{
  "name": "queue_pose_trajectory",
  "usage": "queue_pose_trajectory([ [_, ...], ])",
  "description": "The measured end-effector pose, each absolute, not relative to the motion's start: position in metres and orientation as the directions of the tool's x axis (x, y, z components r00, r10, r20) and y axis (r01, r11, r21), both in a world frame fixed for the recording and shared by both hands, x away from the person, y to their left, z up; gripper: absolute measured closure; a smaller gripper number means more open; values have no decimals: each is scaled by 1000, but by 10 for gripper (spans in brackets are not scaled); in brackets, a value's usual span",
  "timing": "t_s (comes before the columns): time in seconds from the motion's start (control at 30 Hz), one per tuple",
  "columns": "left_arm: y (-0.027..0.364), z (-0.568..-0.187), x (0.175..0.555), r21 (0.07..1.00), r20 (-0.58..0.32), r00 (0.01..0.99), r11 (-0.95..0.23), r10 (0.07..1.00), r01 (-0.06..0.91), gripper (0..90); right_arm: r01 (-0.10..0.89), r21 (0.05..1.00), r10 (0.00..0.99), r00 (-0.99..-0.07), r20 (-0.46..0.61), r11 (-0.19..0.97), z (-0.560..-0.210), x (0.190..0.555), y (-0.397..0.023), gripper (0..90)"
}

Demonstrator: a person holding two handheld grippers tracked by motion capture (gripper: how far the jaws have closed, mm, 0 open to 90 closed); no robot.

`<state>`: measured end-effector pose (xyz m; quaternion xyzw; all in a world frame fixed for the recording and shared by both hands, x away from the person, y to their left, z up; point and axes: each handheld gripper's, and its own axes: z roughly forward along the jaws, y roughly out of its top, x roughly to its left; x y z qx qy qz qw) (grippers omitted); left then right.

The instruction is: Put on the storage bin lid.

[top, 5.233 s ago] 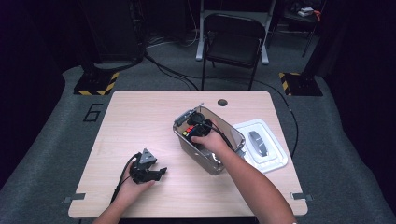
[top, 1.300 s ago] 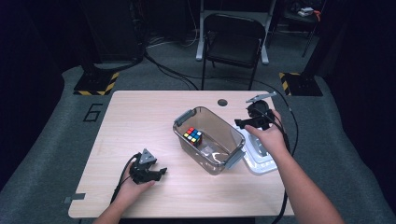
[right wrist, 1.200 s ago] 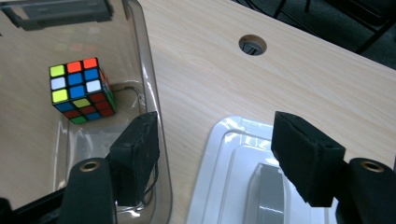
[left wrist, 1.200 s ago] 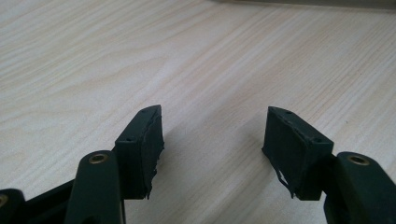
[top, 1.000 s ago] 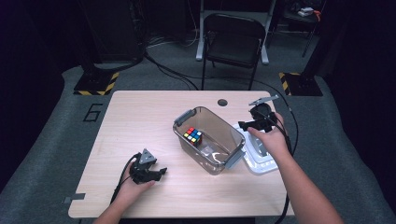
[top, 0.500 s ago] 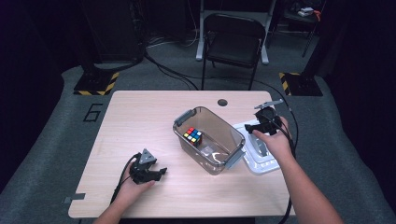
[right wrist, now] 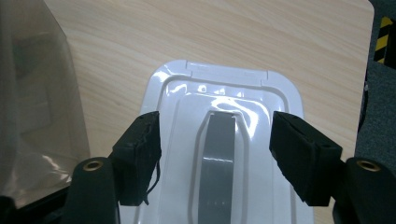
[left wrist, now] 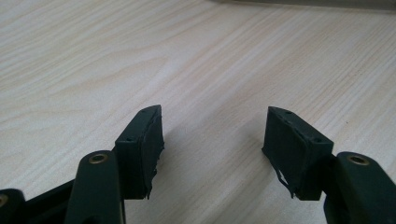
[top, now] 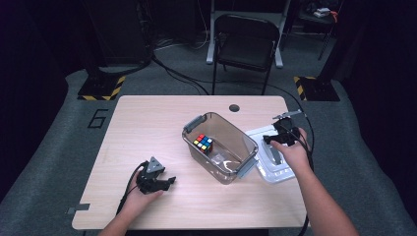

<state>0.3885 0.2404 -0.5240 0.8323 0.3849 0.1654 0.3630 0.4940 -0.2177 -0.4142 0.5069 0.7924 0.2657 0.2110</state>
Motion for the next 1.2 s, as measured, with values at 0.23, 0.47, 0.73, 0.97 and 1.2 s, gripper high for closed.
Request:
queue_pose_trajectory([
  [0.23,240,-524,389,731,-4,649,-440,761,521,375,707,615,917,-391,-73,350,-424,494,-221,342],
  [0.47,240,-524,389,732,-4,649,-440,760,520,375,726,598,924,-375,-71,340,-433,495,-223,342],
  [0.73,240,-524,389,731,-4,650,-441,760,520,375,748,580,932,-357,-56,322,-444,496,-227,335],
  [0.97,240,-524,389,732,-4,650,-441,760,520,375,761,568,936,-349,-51,314,-451,496,-229,336],
  [1.2,240,-524,389,733,-4,650,-440,760,519,375,767,558,936,-347,-53,316,-458,496,-231,345],
])
